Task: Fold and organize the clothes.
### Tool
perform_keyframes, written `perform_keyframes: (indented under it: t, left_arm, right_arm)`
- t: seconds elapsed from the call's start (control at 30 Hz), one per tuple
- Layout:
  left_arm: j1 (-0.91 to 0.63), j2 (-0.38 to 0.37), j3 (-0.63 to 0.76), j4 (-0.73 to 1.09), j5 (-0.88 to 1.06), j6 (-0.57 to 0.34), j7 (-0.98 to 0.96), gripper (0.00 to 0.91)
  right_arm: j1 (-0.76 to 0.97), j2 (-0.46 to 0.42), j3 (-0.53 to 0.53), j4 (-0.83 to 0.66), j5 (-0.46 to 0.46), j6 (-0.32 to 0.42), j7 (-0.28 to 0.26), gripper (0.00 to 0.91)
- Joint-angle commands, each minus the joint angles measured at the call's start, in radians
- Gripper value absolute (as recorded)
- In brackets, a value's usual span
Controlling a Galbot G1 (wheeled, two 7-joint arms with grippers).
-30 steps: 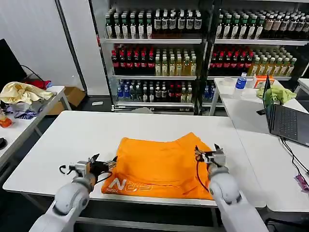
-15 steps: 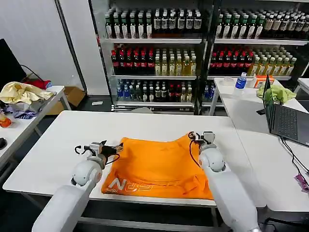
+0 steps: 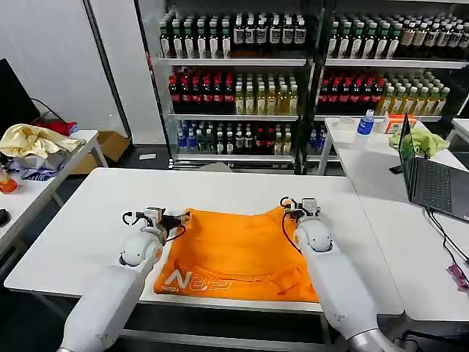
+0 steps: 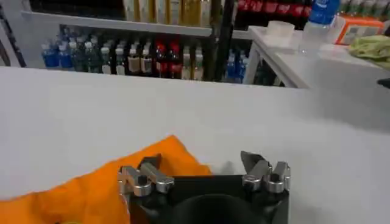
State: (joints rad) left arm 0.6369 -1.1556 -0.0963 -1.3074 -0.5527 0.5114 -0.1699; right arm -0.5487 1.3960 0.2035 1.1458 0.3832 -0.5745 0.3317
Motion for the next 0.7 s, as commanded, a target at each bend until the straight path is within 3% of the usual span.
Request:
perform_keyframes:
  t: [0.03,0.07,0.1,0.13,0.17,0.2,0.23,0.3,0.33,0.5,0.7]
  left_arm:
    - [-0.05,-0.044,0.017,0.084,0.005,-0.003,0.004,0.907]
    - [-0.051,-0.045,0.018,0.088,0.006,-0.003,0.004,0.907]
    - [-0.053,-0.048,0.02,0.091,0.006,-0.003,0.005,0.907]
    - [-0.053,-0.049,0.021,0.096,0.006,-0.003,0.009,0.907]
    - [-0.053,-0.049,0.023,0.097,0.008,0.001,0.015,0.826]
    - [-0.052,-0.049,0.025,0.097,0.014,0.009,0.022,0.665]
    - [-0.049,-0.048,0.029,0.097,0.022,0.023,0.033,0.564]
    - [-0.045,-0.046,0.034,0.096,0.029,0.036,0.042,0.191]
    - [-0.042,-0.046,0.036,0.097,0.035,0.046,0.048,0.121]
    - [-0.039,-0.046,0.035,0.11,0.039,0.051,0.056,0.01]
    - [-0.033,-0.045,0.035,0.105,0.036,0.054,0.068,0.01]
  right_arm:
    - [0.016,0.013,-0.002,-0.042,0.003,-0.003,-0.001,0.907]
    - [0.016,0.013,-0.002,-0.043,0.003,-0.003,-0.002,0.907]
    - [0.016,0.013,-0.002,-0.043,0.003,-0.003,-0.003,0.826]
    - [0.016,0.012,-0.002,-0.045,0.003,-0.004,-0.006,0.675]
    - [0.016,0.011,-0.002,-0.047,0.003,-0.004,-0.007,0.605]
    - [0.015,0.01,-0.003,-0.049,0.003,-0.004,-0.009,0.443]
    - [0.014,0.009,-0.003,-0.05,0.003,-0.003,-0.01,0.363]
    - [0.012,0.008,-0.004,-0.051,0.003,-0.003,-0.008,0.121]
    - [0.012,0.007,-0.004,-0.052,0.003,-0.003,-0.008,0.06]
    - [0.011,0.005,-0.005,-0.061,0.006,-0.003,-0.011,0.0]
    - [0.01,0.002,-0.01,-0.055,0.017,-0.003,-0.02,0.0]
